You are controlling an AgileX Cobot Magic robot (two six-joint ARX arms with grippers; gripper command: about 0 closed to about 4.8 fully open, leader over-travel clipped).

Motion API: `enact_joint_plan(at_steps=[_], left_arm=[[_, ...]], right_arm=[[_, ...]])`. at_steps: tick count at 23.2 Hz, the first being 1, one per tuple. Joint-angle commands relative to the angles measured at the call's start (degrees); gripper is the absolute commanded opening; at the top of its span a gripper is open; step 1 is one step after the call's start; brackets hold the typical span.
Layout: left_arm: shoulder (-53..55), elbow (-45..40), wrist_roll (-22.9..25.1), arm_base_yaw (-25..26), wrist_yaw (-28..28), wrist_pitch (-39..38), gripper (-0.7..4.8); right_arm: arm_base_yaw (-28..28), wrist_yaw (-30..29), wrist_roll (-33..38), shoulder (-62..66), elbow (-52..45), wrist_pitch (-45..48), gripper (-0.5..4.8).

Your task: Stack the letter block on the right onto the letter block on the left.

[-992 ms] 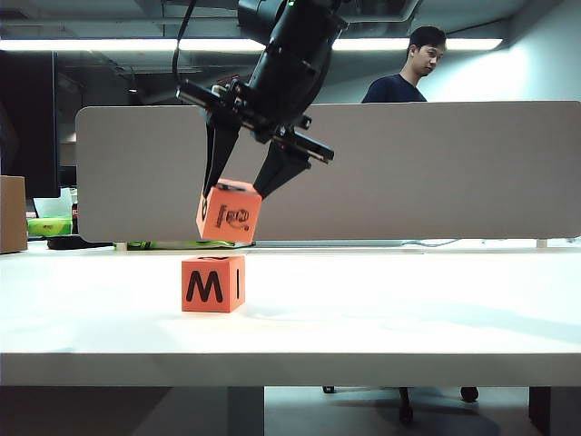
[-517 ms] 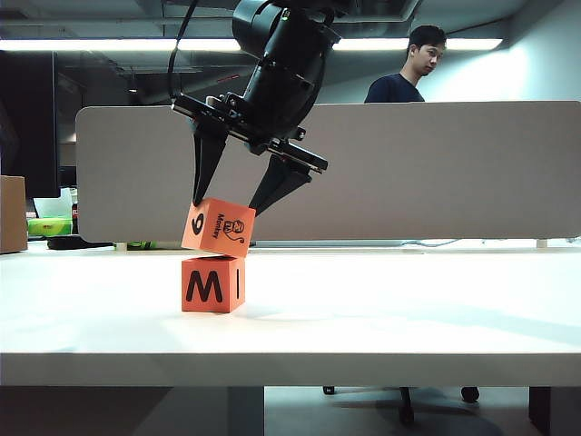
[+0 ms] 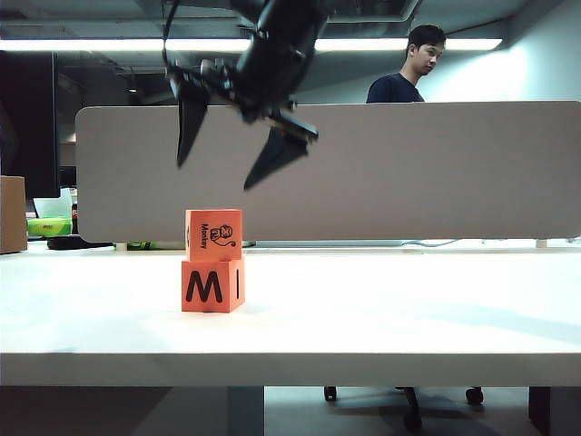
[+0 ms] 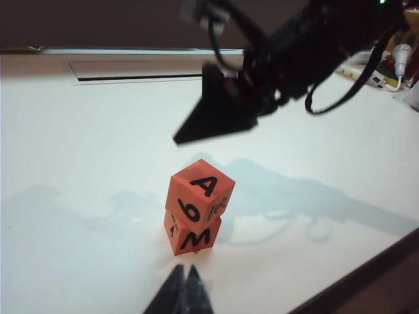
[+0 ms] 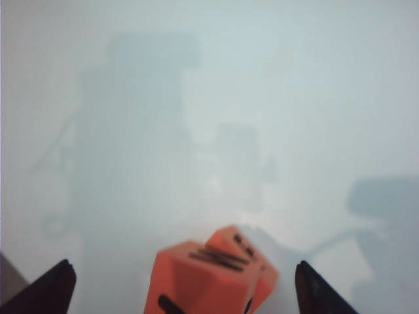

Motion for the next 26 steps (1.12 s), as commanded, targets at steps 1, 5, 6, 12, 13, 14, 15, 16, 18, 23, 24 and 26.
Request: enact_joint_plan(at_steps=[1,5,6,12,13,14,15,16,18,23,24,26], left_arm=[[-0.02,0.09,0.04,-0.02,-0.13,0.35,-0.05],[0.02,0.07,0.00,-0.02,-0.94,1.29,-0.05],[0.02,0.07,-0.17,-0.02,-2.71,1.68,-0.05],[-0.09,0.07,-2.51,-0.02,-6.16,2.73,-0.03],[-0.52,-0.02,-1.29,-0.02,-6.88,2.89,-0.03],[-0.94,-0.13,-0.15,-0.02,-7.39,3.06,-0.03],[-1.68,-0.37,0.72,-0.02,-7.67,3.30,-0.03],[-2.40,-0.70,1.18,-0.02,-8.07,3.76,-0.03],[-6.56,-1.86,0.79,-0.02,-13.49,4.11,-0.03],[-12.26,-4.48,0.90,-0.02,-19.91,6.47,-0.03],[-13.49,-5.18,0.90,-0.02,-21.14,6.86,-0.03],[-15.23,-6.27,0.92,-0.02,-23.04,7.26,-0.03]], right_arm=[[0.17,3.63,-2.10,-0.61,5.49,-2.25,4.09],[0.31,8.41,-13.33,-4.50,12.39,-7.67,-0.09],[0.76,11.50,-15.39,-6.97,12.37,-7.41,-0.09],[1.07,11.67,-16.79,-16.02,7.76,-0.70,-0.09],[1.09,11.74,-16.79,-17.92,5.70,1.49,-0.09],[1.09,11.74,-16.76,-20.52,2.49,4.57,-0.09],[1.14,11.69,-16.74,-22.69,-0.57,7.56,-0.09],[1.16,11.72,-16.55,-25.03,-3.87,10.62,-0.09],[1.16,12.26,-16.59,-34.40,-18.29,23.43,-0.09],[1.16,15.06,-16.55,-44.28,-33.44,36.50,-0.09],[1.20,15.96,-16.55,-45.83,-35.63,38.16,-0.09],[1.66,18.69,-16.55,-48.65,-39.58,40.81,-0.09]])
